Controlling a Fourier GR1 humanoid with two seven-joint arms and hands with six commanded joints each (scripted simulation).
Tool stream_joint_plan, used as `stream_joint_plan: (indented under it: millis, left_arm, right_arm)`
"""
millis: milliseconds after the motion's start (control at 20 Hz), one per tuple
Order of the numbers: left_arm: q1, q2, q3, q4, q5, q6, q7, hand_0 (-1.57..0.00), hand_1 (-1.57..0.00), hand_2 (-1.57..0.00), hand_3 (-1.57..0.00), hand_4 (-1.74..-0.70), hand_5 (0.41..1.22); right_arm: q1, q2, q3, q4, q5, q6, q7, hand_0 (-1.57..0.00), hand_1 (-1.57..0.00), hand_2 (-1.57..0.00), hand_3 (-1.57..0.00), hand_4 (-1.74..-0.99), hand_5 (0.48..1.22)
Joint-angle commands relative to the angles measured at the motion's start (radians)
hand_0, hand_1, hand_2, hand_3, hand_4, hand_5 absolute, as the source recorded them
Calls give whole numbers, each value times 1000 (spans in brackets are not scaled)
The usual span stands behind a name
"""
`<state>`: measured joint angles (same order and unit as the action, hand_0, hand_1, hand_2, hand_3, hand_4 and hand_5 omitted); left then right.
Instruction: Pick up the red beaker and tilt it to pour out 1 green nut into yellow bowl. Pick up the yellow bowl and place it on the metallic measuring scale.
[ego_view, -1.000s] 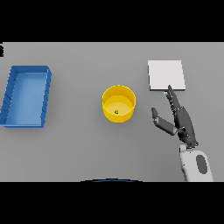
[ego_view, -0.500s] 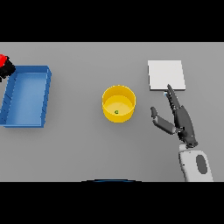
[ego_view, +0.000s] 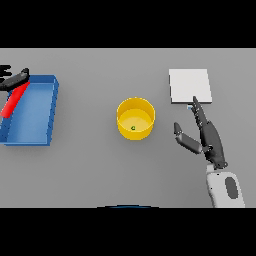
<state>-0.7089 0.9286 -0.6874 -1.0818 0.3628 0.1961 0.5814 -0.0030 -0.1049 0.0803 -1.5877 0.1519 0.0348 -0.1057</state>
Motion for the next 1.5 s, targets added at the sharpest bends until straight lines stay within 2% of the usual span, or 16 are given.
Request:
stream_joint_plan:
  millis: [0, 150, 300, 400, 450, 550, 600, 650, 700, 850, 950, 1000, 1100, 1400, 1450]
  left_arm:
    - [-3, 1, -10, -6, -7, -7, 9, -321, -271, -244, -151, -794, 659]
    - [-20, -2, -23, 11, -21, -32, 20, -164, -138, -124, -77, -775, 655]
    - [-18, -3, -32, 13, -51, 1, 4, -83, -70, -63, -39, -738, 656]
    - [-7, -11, -23, 8, -48, 33, -19, -53, -45, -40, -25, -730, 661]
    - [-12, -15, -17, 10, -43, 35, -26, -42, -36, -32, -19, -728, 664]
    - [-15, -17, -10, 8, -42, 51, -35, -27, -22, -20, -12, -718, 675]
    - [-15, -25, -11, 6, -40, 56, -39, -21, -18, -16, -9, -716, 682]
    - [-10, -26, -8, 3, -36, 63, -46, -17, -14, -12, -7, -720, 685]
    - [-5, -24, -7, -1, -37, 65, -66, -13, -11, -10, -6, -722, 693]
    - [4, -23, 0, 5, -30, 71, -73, -6, -5, -5, -2, -738, 709]
    - [-3, -27, -3, 2, -30, 64, -76, -4, -3, -3, -1, -740, 709]
    - [5, -25, 1, 2, -24, 64, -85, -3, -2, -2, -1, -744, 709]
    - [4, -27, -3, -6, -27, 69, -78, -1, -1, -1, 0, -747, 711]
    - [17, -26, 7, -16, -15, 80, -96, 0, 0, 1, 1, -755, 717]
    - [17, -23, 10, -10, -11, 70, -104, 1, 1, 1, 1, -758, 717]
  right_arm:
    - [-7, 6, 2, 3, 1, -3, 3, 1, 1, 1, 1, -1315, 724]
    - [-4, 1, 7, -2, 24, -16, 17, 1, 1, 1, 1, -1307, 717]
    - [6, 0, 9, -17, 16, -9, 20, 1, 1, 1, 1, -1290, 714]
    - [-4, -1, 10, -11, 17, -5, 46, 1, 1, 1, 1, -1277, 704]
    - [-10, -5, 28, -17, 64, -29, 62, 1, 1, 1, 1, -1281, 688]
    - [-50, -35, 52, -15, 140, -44, 111, 1, 1, 1, 1, -1222, 662]
    - [-81, -47, 63, -7, 137, -15, 96, 1, 1, 1, 1, -1190, 663]
    - [-109, -68, 74, -1, 130, 24, 58, -13, 1, 1, 1, -1167, 672]
    - [-144, -90, 86, 14, 128, 62, 40, -10, 1, 1, 1, -1174, 680]
    - [-229, -164, 153, 43, 203, 144, 30, -5, 1, 1, 1, -1254, 666]
    - [-273, -192, 198, 56, 269, 166, 55, -3, 1, 1, 1, -1255, 648]
    - [-313, -222, 233, 77, 320, 184, 43, -2, 1, 1, 1, -1243, 638]
    - [-367, -241, 299, 107, 396, 209, 32, -1, 1, 1, 1, -1230, 620]
    - [-493, -290, 411, 167, 489, 318, -22, 1, 1, 1, 1, -1226, 632]
    - [-513, -292, 421, 174, 500, 332, -14, 1, 1, 1, 1, -1218, 636]
